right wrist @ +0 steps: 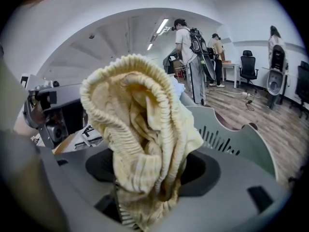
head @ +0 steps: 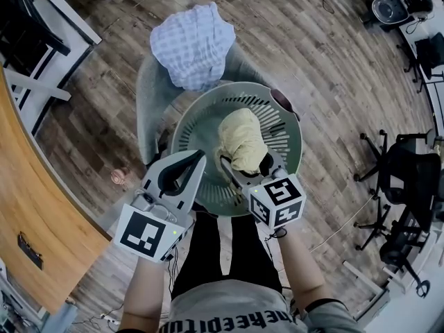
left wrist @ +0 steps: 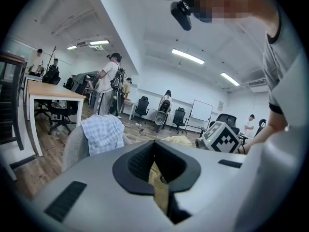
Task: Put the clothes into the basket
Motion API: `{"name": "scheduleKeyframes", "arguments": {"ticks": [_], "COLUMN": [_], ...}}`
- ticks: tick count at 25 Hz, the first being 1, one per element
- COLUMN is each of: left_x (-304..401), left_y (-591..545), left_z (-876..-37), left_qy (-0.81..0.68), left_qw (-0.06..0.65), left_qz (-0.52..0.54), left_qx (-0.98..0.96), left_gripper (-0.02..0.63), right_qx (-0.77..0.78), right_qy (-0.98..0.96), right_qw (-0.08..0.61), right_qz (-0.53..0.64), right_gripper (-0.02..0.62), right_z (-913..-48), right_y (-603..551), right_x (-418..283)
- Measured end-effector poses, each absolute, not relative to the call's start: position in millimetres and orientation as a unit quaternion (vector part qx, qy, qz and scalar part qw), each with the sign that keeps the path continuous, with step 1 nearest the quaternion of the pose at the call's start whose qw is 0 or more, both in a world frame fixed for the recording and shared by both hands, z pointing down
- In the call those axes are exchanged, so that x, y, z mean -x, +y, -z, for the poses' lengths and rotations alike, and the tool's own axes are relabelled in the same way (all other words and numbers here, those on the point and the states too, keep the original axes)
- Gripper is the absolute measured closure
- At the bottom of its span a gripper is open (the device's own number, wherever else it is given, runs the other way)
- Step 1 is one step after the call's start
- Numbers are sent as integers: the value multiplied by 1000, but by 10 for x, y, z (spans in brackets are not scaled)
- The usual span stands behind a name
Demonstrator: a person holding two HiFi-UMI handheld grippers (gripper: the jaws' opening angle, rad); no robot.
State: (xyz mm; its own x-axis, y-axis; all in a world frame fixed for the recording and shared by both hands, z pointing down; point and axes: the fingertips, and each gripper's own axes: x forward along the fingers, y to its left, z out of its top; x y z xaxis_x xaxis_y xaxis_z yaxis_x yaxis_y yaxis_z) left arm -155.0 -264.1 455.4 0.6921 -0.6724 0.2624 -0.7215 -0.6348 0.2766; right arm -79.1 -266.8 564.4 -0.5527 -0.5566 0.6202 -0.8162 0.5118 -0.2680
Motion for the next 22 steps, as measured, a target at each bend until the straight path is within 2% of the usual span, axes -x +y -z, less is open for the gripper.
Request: {"name": "scheduleKeyframes", "arguments": {"ticks": [15,22], "left_x": [1542,1561], "left_y": [-2630,-2660], "left_z": [-4544,-4555], "left_qy": [-388,-390], "left_qw": [179,179], "left_qz": [-60,-59], "left_qx": [-902,-901], "left_gripper": [592,592], "right_qx": [-386,-396], "right_qy": [-835,-826], "right_qw": [263,244], "right_qz": [-292,-318], "right_gripper": [267,268], "right_z": [-5643,-5657], "right_y": [-2559,-2587], "right_x": [836,791]}}
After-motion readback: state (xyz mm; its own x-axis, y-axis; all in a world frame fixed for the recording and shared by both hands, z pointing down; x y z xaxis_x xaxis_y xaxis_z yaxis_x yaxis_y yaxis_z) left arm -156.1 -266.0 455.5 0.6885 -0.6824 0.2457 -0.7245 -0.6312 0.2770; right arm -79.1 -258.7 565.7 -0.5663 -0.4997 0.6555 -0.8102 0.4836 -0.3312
